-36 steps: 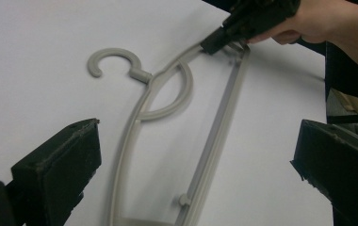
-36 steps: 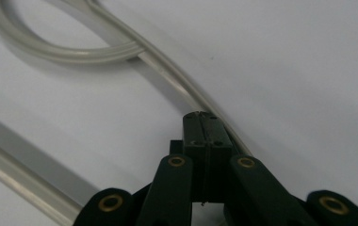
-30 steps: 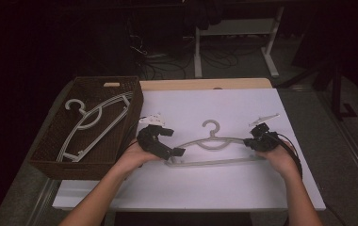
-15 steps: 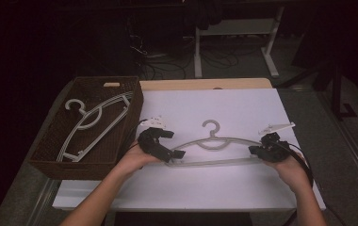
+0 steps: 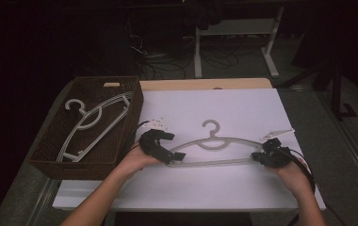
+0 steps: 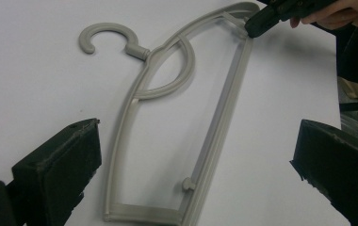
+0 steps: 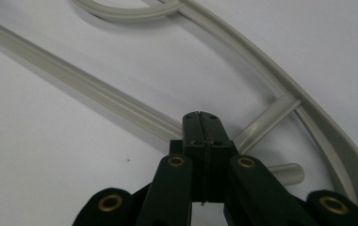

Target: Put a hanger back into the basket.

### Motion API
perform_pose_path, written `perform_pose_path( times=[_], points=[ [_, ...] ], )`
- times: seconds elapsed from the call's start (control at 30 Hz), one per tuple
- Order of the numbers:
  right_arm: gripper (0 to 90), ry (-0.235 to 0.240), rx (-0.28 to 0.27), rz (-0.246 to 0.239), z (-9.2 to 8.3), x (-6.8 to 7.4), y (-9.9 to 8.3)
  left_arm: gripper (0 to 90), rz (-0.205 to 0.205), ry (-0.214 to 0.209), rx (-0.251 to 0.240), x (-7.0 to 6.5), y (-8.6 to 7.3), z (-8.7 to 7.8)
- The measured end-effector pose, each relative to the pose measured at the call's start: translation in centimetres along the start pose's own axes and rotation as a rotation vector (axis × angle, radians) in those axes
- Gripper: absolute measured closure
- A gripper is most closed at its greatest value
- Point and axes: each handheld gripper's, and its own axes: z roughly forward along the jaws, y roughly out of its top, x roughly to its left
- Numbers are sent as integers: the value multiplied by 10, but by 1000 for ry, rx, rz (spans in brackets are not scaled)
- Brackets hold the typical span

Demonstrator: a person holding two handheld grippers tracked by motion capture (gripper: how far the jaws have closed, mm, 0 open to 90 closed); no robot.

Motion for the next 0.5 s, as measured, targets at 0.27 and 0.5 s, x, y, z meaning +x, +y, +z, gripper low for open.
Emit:
perform_pose_path(
  times=[0.27,0.5],
  points=[
    [891,1,13,5,3,-1,-2,81,33,43,22,4,3,6],
    [892,2,22,8,4,-1,-2,150,50,93,82,20,9,26]
  ],
)
